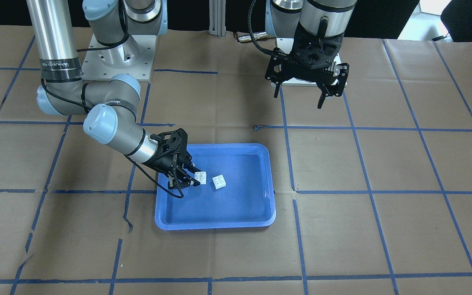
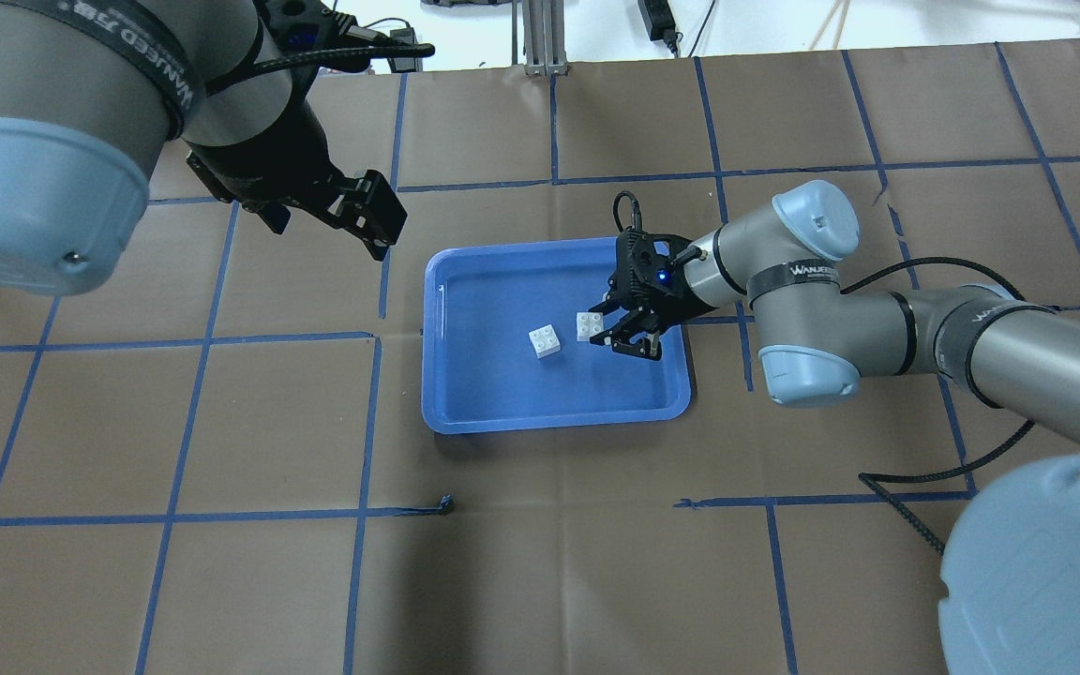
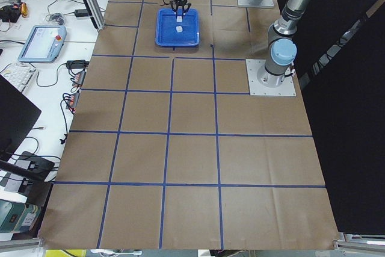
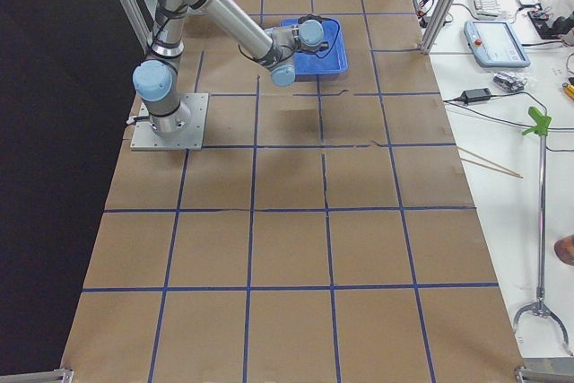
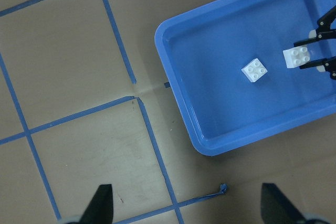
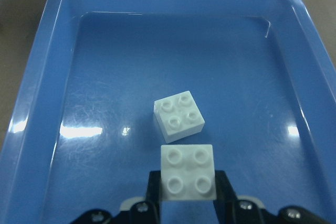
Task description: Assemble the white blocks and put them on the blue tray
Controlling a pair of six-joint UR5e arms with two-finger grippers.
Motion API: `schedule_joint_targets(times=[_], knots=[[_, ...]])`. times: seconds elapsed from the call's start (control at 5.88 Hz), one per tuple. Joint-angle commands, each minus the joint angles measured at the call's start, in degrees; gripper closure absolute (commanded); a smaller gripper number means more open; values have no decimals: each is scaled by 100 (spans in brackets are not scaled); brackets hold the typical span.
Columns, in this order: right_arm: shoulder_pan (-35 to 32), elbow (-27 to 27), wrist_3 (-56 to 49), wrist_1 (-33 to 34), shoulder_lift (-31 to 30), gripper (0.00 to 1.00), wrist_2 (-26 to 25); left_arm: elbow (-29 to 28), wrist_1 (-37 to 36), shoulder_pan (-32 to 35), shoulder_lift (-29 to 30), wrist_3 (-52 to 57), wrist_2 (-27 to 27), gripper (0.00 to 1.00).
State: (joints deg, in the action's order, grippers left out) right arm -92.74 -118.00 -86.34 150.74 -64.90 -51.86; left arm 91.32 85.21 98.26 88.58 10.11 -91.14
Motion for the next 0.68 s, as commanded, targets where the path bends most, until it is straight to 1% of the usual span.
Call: schedule_joint_targets(times=[0.0, 0.51], knots=[[-112, -3, 29, 201, 179, 70, 1, 0, -4, 0, 1, 0, 0, 1], [-156, 14, 142, 210, 197, 70, -25, -9, -5, -9, 1, 0, 0, 1]])
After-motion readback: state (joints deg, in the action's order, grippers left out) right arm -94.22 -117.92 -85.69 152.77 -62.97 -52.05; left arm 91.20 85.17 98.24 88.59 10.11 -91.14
